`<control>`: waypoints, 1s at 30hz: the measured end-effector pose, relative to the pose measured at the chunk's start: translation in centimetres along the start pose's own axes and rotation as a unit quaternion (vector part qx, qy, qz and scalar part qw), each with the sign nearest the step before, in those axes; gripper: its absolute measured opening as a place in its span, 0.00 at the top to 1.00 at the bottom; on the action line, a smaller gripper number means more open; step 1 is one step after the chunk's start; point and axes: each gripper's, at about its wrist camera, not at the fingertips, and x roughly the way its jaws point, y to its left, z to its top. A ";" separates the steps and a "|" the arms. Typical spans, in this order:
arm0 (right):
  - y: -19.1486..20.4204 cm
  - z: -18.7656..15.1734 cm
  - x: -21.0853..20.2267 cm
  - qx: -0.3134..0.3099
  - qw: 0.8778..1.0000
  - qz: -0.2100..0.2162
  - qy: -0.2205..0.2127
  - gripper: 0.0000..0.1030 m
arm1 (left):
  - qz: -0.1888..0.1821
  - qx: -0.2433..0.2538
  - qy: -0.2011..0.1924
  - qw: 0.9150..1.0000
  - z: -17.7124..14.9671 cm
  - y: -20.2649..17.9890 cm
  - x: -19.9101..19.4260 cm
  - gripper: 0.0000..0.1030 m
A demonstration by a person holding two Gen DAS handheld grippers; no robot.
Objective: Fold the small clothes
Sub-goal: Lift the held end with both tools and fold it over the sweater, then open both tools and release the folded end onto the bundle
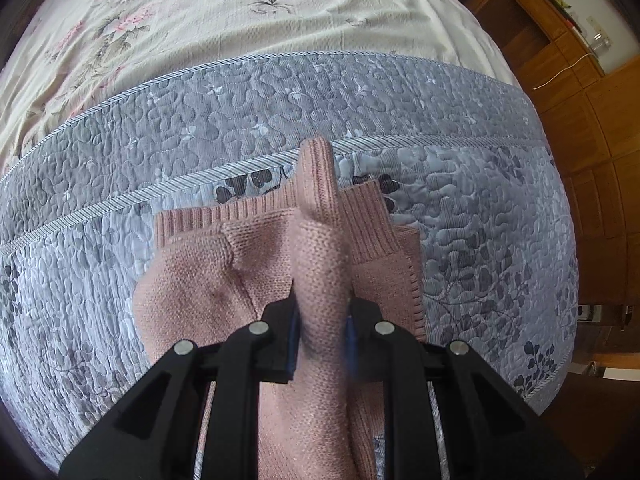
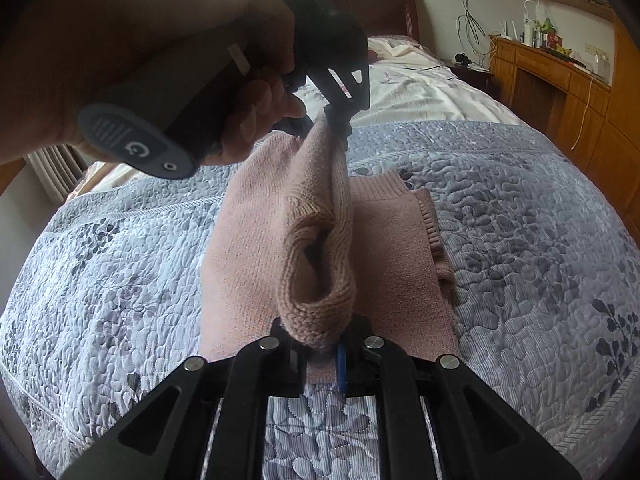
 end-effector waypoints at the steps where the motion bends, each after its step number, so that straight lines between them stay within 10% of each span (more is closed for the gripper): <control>1: -0.4 -0.1 0.2 0.003 1.000 0.000 0.002 0.90 | 0.004 0.002 0.000 1.000 0.0 -0.4 0.3 0.85; 30: -9.0 -5.0 3.4 0.090 0.995 0.018 0.039 0.90 | 0.086 0.058 -0.061 0.993 -2.8 -8.3 7.4 0.84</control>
